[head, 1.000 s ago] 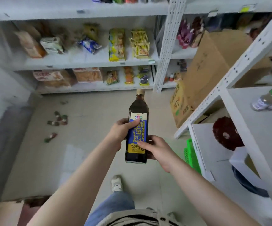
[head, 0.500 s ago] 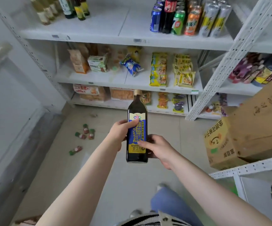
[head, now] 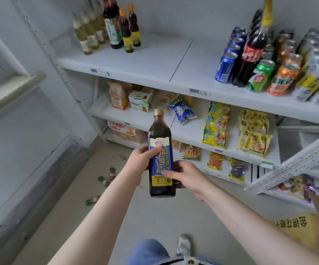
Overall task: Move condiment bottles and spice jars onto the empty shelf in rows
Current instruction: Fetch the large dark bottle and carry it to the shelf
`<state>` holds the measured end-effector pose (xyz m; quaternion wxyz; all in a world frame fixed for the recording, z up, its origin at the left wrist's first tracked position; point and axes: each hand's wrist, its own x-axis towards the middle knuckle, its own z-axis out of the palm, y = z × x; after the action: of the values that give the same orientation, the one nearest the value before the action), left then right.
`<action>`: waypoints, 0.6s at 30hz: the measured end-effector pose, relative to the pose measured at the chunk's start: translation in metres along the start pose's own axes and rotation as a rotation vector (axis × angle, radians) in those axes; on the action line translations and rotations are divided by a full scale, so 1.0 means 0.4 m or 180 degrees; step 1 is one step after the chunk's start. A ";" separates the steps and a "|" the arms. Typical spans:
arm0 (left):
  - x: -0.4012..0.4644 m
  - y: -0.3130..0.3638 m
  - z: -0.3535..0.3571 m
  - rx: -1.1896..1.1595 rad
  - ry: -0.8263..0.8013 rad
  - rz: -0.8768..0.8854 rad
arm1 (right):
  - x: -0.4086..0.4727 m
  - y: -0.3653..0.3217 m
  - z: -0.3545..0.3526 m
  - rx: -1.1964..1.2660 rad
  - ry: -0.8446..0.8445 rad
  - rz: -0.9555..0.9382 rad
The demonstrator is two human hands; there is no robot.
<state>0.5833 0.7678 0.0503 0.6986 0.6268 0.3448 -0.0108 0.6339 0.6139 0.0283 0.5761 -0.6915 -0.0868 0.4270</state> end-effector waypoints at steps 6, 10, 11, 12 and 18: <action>0.178 0.148 -0.047 -0.0104 0.0102 0.0346 | 0.196 -0.162 -0.024 -0.0055 -0.0201 -0.0177; 0.319 0.236 -0.103 -0.0142 0.0049 0.0477 | 0.329 -0.263 -0.013 -0.0039 -0.0127 -0.0269; 0.358 0.261 -0.118 -0.0151 0.0010 0.0503 | 0.365 -0.290 -0.009 -0.0028 -0.0098 -0.0303; 0.399 0.287 -0.135 -0.0168 -0.0042 0.0525 | 0.401 -0.316 -0.004 -0.0001 -0.0066 -0.0325; 0.623 0.474 -0.251 0.0041 -0.0344 0.0791 | 0.618 -0.485 0.042 -0.0032 0.0278 -0.0509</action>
<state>0.8109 1.0012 0.0938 0.7081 0.6676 0.2263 0.0399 0.8479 0.8397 0.0765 0.6081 -0.7033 -0.1187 0.3485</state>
